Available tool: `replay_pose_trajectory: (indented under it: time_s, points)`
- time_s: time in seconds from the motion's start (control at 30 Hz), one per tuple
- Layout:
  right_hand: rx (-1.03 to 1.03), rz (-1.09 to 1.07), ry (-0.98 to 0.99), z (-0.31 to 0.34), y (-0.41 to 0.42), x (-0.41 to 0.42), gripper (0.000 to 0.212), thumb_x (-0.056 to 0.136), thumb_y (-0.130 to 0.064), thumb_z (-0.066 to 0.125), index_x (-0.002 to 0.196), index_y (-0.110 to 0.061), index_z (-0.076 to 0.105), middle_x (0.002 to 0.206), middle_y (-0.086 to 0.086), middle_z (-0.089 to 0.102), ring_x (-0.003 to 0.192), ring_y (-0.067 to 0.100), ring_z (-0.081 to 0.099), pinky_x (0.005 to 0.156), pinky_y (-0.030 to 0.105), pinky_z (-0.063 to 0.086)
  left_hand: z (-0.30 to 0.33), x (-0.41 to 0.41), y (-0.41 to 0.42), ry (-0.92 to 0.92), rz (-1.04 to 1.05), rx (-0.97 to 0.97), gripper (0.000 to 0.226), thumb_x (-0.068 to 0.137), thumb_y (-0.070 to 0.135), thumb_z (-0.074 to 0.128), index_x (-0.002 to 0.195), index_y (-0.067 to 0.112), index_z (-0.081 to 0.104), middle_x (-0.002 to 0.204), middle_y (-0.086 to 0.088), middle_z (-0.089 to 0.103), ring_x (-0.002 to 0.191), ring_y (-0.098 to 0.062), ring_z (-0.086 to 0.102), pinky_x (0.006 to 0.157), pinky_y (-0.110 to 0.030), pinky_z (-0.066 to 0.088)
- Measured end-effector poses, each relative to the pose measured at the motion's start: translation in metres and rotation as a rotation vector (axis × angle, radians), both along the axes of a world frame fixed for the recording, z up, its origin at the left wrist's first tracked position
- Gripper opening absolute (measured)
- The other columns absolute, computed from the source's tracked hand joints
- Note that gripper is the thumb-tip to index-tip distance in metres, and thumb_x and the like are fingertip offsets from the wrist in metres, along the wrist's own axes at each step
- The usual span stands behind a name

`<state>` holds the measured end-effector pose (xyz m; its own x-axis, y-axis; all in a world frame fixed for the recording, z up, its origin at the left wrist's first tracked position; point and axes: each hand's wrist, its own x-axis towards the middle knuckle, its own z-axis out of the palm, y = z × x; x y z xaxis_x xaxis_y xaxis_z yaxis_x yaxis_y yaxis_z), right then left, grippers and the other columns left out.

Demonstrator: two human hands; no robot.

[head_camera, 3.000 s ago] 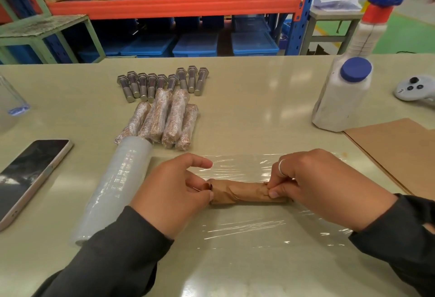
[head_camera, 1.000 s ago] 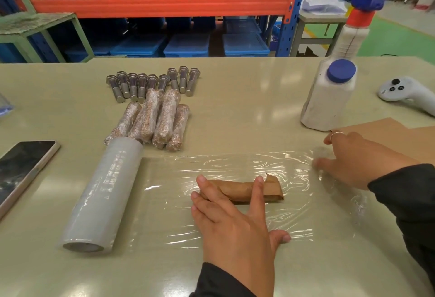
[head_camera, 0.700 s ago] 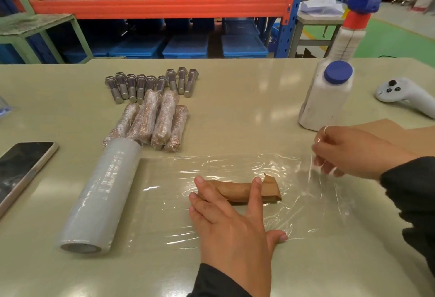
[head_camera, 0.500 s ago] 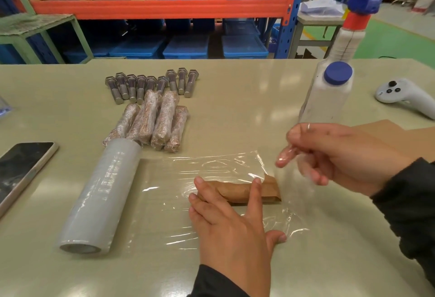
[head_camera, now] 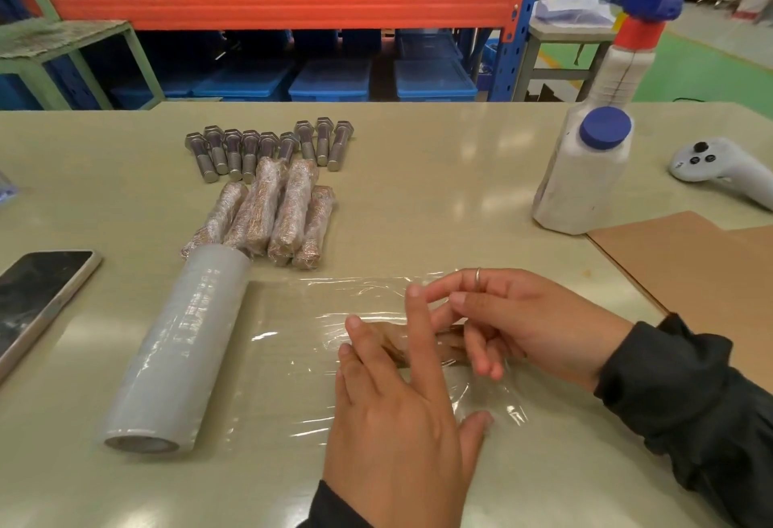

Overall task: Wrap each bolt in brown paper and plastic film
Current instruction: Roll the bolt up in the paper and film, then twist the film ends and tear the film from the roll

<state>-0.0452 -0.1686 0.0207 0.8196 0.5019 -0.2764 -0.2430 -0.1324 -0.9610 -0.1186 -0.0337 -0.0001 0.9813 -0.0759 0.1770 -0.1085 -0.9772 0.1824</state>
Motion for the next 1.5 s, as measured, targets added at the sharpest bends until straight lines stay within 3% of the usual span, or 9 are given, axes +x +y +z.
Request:
replay_pose_trajectory:
  time_s: [0.13,0.33,0.53,0.83,0.93,1.03,1.17,1.37,1.5]
  points:
    - [-0.059,0.065,-0.068,-0.003,0.002,-0.001,0.024,0.098,-0.008,0.039,0.113,-0.018,0.055,0.106,0.009,0.070,0.044,0.008,0.054,0.045,0.016,0.045,-0.001,0.000,0.003,0.043,-0.027,0.034,0.099,0.028,0.056,0.086,0.108,0.001,0.068,0.096,-0.044,0.058,0.072,-0.049,0.065,0.048,-0.045,0.055]
    - [-0.083,-0.154,-0.168,0.010,-0.006,0.002,0.018,0.093,-0.004,0.047,0.101,-0.015,0.059,0.092,-0.001,0.072,0.041,0.010,0.051,0.035,0.018,0.037,-0.010,-0.001,0.002,0.097,0.007,0.072,0.091,0.020,0.048,0.090,0.086,-0.012,0.070,0.095,-0.043,0.059,0.072,-0.048,0.065,0.049,-0.046,0.055]
    - [-0.853,0.127,-0.384,0.019,-0.038,0.007,0.019,0.087,-0.016,0.054,0.095,-0.034,0.057,0.080,-0.014,0.066,0.060,-0.004,0.056,0.060,0.015,0.045,-0.009,-0.002,0.006,0.114,-0.017,0.070,0.090,0.020,0.048,0.090,0.086,-0.010,0.071,0.095,-0.040,0.061,0.072,-0.043,0.068,0.047,-0.041,0.055]
    - [-0.597,0.122,-0.301,0.013,-0.037,0.008,0.046,0.076,0.000,0.067,0.106,-0.030,0.049,0.073,-0.007,0.070,0.064,0.004,0.061,0.062,0.014,0.047,-0.006,0.001,0.040,-0.025,-0.071,-0.045,0.080,0.022,0.047,0.090,0.093,0.013,0.075,0.098,-0.015,0.071,0.060,-0.015,0.070,0.051,-0.019,0.047]
    - [-0.446,0.118,-0.296,0.019,-0.039,0.009,0.053,0.076,0.002,0.069,0.110,-0.031,0.046,0.074,-0.002,0.068,0.067,0.010,0.059,0.065,0.020,0.049,0.005,0.001,0.046,-0.006,-0.087,-0.167,0.080,0.050,0.045,0.085,0.123,0.029,0.058,0.131,0.000,0.055,0.095,0.001,0.064,0.074,-0.009,0.043]
    - [-0.212,0.118,-0.333,0.024,-0.034,0.009,0.038,0.073,-0.010,0.071,0.103,-0.030,0.059,0.075,-0.004,0.064,0.073,0.009,0.059,0.071,0.019,0.050,-0.007,0.001,0.056,-0.038,-0.044,-0.325,0.070,0.082,0.048,0.057,0.140,0.048,0.016,0.149,0.025,0.014,0.131,0.013,0.022,0.086,0.005,0.007]
    - [-0.223,0.119,-0.482,0.031,-0.017,0.012,0.026,0.067,-0.035,0.068,0.093,-0.040,0.070,0.076,-0.011,0.056,0.089,0.020,0.059,0.084,0.020,0.048,-0.010,0.004,0.066,-0.023,-0.040,-0.567,0.070,0.076,0.035,0.070,0.137,0.039,0.035,0.141,0.022,0.038,0.126,0.007,0.038,0.103,-0.008,0.026]
    - [-0.320,0.118,-0.674,0.048,0.028,0.021,0.028,0.068,-0.046,0.057,0.095,-0.052,0.064,0.104,-0.012,0.046,0.097,-0.005,0.047,0.086,0.009,0.042,-0.010,0.004,0.081,0.081,-0.112,-0.604,0.073,0.082,0.030,0.064,0.141,0.040,0.021,0.139,0.020,0.036,0.122,0.003,0.043,0.104,-0.013,0.031]
    - [-0.399,0.208,-0.754,0.056,0.055,0.024,0.023,0.075,-0.045,0.051,0.097,-0.049,0.057,0.115,-0.017,0.039,0.111,-0.008,0.038,0.093,0.012,0.040,-0.003,0.001,0.088,-0.097,-0.102,-0.145,0.062,0.049,0.028,0.086,0.108,0.020,0.069,0.102,-0.015,0.062,0.086,-0.036,0.062,0.071,-0.040,0.053]
